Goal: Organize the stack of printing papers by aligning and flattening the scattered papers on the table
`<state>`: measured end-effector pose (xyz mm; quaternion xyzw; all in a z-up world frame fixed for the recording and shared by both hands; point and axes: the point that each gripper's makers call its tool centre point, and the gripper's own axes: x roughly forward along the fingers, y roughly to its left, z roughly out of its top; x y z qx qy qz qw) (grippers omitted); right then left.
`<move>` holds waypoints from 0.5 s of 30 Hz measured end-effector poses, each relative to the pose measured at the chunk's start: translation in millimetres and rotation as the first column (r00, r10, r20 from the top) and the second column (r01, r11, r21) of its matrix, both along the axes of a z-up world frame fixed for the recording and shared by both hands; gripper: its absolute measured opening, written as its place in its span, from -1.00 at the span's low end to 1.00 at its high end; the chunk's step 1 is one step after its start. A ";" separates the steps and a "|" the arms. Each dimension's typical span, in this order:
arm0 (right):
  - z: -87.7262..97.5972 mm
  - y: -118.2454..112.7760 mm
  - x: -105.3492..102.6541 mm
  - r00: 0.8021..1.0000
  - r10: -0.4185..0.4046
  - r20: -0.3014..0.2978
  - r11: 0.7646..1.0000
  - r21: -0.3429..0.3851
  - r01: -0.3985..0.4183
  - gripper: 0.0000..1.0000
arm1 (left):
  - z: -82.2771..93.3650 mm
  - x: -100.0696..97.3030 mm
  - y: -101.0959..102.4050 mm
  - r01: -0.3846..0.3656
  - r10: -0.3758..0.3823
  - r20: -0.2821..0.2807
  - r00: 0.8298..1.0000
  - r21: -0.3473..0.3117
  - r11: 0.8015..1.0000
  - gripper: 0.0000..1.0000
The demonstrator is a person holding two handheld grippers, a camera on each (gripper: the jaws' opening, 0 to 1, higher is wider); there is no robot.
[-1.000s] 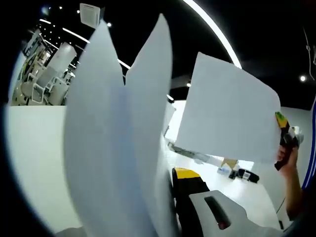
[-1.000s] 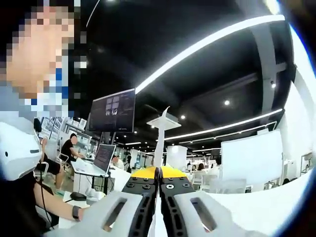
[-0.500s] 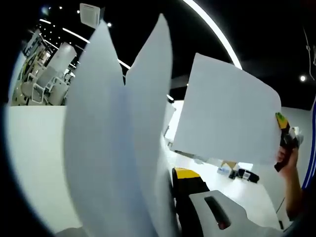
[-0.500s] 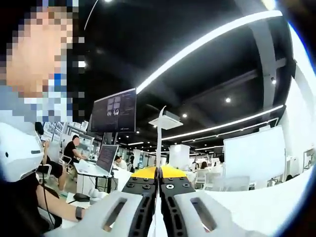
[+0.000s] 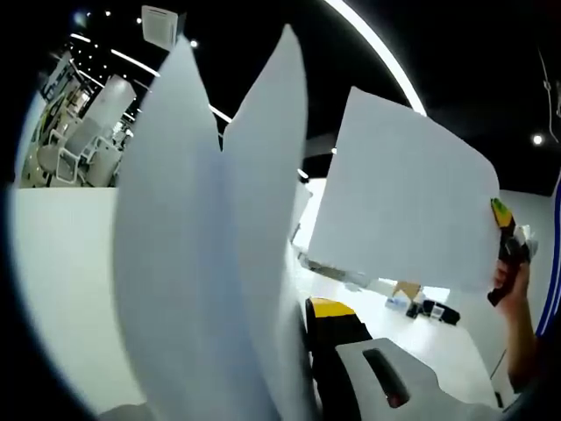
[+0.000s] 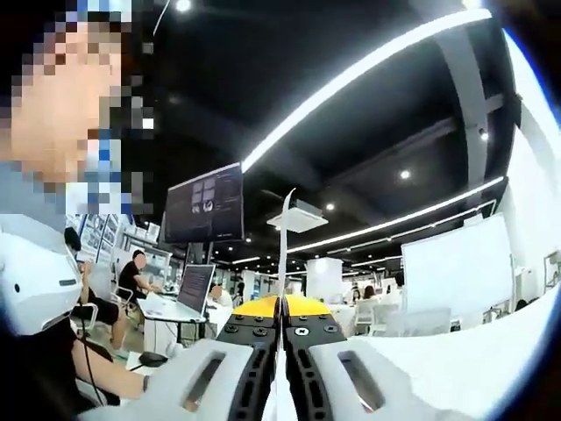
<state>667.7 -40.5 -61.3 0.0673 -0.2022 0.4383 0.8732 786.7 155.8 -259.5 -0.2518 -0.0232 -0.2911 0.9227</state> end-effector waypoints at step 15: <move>-1.6 3.4 6.5 1.000 0.022 -0.007 0.999 0.044 -0.021 -1.00 | -0.4 0.6 1.0 0.000 0.000 0.001 1.000 0.001 1.000 -0.82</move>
